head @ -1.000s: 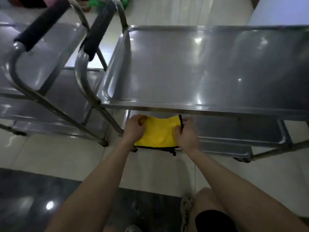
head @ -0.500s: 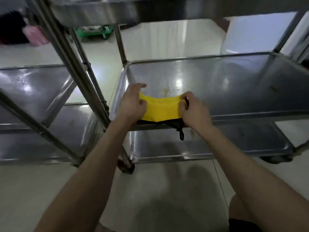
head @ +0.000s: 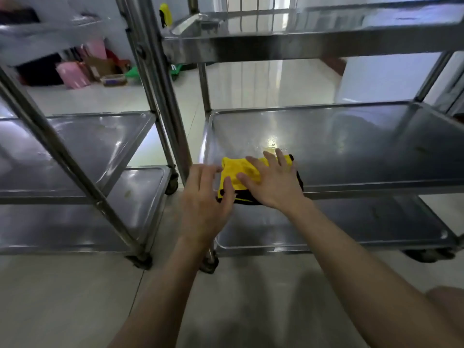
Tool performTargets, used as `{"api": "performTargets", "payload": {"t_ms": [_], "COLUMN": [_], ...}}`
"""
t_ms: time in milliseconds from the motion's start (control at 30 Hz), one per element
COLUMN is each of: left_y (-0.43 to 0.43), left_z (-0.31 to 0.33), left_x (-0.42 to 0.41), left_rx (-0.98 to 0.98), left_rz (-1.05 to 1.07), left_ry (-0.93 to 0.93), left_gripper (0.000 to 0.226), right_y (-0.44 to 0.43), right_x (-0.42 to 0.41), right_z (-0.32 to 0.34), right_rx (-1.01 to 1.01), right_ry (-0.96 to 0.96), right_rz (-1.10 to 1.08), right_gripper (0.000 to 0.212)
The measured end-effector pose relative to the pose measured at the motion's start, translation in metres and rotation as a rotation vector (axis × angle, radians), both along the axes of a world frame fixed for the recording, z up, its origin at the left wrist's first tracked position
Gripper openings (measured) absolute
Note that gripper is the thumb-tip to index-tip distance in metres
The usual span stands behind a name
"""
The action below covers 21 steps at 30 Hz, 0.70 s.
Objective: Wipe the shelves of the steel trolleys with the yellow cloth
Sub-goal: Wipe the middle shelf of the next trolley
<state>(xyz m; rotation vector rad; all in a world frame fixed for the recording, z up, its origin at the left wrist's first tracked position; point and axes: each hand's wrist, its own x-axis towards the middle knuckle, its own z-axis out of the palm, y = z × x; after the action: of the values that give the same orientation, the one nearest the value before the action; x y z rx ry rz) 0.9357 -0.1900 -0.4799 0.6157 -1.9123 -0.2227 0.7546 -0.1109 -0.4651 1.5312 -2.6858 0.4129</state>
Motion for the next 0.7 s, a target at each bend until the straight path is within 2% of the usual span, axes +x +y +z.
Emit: {"api": "performTargets", "payload": {"t_ms": [100, 133, 200, 267, 367, 467, 700], "left_y": [-0.015, -0.026, -0.047, -0.06, -0.066, -0.074, -0.078], "left_z": [0.016, 0.026, 0.046, 0.053, 0.049, 0.045, 0.034], "left_x": [0.01, 0.008, -0.002, -0.013, -0.021, -0.025, -0.027], "left_rx": [0.3, 0.409, 0.596, 0.722, 0.766, 0.754, 0.686], "left_rz": [0.151, 0.144, 0.063, 0.025, -0.027, -0.05, -0.043], "left_ry": [0.315, 0.34, 0.323, 0.353, 0.433, 0.455, 0.495], "left_gripper": [0.06, 0.061, 0.048, 0.053, 0.058, 0.052, 0.055], "right_y": [-0.017, -0.018, -0.019, -0.021, -0.033, -0.065, -0.213], "right_x": [0.01, 0.009, 0.005, 0.0, -0.007, -0.023, -0.086], "right_z": [-0.015, -0.017, -0.018, -0.017, -0.018, -0.02, -0.012], "right_rx": [0.221, 0.229, 0.24, 0.27, 0.31, 0.316, 0.279], "right_ry": [-0.062, -0.066, -0.07, -0.074, -0.088, -0.105, -0.128], "right_rz": [0.033, 0.032, 0.037, 0.044, 0.033, 0.007, -0.004], "right_gripper": [0.084, 0.085, 0.085, 0.085, 0.087, 0.092, 0.094]}}
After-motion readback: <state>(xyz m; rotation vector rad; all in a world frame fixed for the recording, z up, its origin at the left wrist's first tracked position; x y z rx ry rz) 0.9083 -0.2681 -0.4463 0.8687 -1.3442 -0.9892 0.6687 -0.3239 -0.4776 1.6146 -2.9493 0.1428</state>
